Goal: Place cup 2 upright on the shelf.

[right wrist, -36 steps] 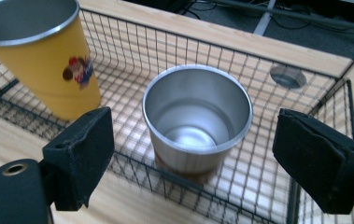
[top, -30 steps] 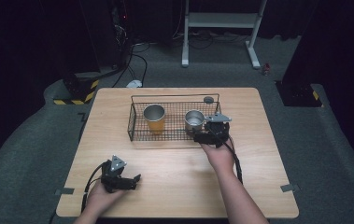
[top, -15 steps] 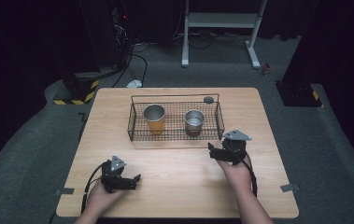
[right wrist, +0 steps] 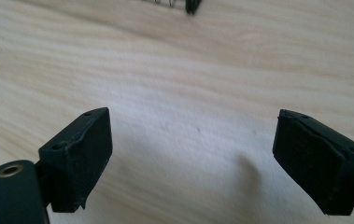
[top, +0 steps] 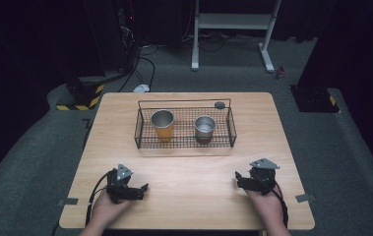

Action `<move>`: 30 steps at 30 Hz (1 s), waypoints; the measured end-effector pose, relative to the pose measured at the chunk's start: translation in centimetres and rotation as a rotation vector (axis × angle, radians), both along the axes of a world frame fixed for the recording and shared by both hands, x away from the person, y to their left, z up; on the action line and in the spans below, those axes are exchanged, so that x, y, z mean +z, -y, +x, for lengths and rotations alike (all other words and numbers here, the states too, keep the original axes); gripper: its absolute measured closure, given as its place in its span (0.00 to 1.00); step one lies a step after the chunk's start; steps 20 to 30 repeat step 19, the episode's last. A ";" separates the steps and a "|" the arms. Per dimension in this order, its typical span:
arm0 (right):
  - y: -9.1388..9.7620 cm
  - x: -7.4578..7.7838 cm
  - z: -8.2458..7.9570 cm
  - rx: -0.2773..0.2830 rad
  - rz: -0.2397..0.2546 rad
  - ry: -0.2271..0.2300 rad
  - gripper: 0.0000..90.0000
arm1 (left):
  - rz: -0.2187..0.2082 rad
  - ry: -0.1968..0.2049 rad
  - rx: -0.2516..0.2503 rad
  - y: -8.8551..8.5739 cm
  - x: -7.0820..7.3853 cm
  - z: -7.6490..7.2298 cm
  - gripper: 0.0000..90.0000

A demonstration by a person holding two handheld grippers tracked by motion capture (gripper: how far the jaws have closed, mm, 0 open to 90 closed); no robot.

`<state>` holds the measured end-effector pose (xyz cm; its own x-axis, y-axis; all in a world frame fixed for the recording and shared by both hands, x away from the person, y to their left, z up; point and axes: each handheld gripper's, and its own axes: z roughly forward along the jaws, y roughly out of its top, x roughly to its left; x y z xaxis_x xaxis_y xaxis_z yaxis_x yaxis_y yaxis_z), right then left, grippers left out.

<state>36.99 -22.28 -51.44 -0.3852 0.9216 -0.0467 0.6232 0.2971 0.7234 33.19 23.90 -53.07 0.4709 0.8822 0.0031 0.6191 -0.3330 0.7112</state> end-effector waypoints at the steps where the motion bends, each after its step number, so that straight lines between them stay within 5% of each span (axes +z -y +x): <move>1: 0.3 -0.3 -0.2 -0.003 -0.007 -0.008 0.13 | 0.000 0.000 0.000 0.0 0.0 0.0 0.01; 4: 0.9 -1.0 -0.5 -0.025 0.022 -0.044 0.13 | -0.001 0.000 0.001 0.0 0.0 0.0 0.01; 13: 0.6 -1.0 -0.7 -0.080 0.016 -0.035 0.14 | 0.004 0.007 0.011 -0.1 0.0 -0.1 0.02; 30: 0.6 -1.0 -0.7 -0.084 0.017 -0.036 0.14 | 0.002 0.006 0.023 -0.1 0.0 -0.1 0.02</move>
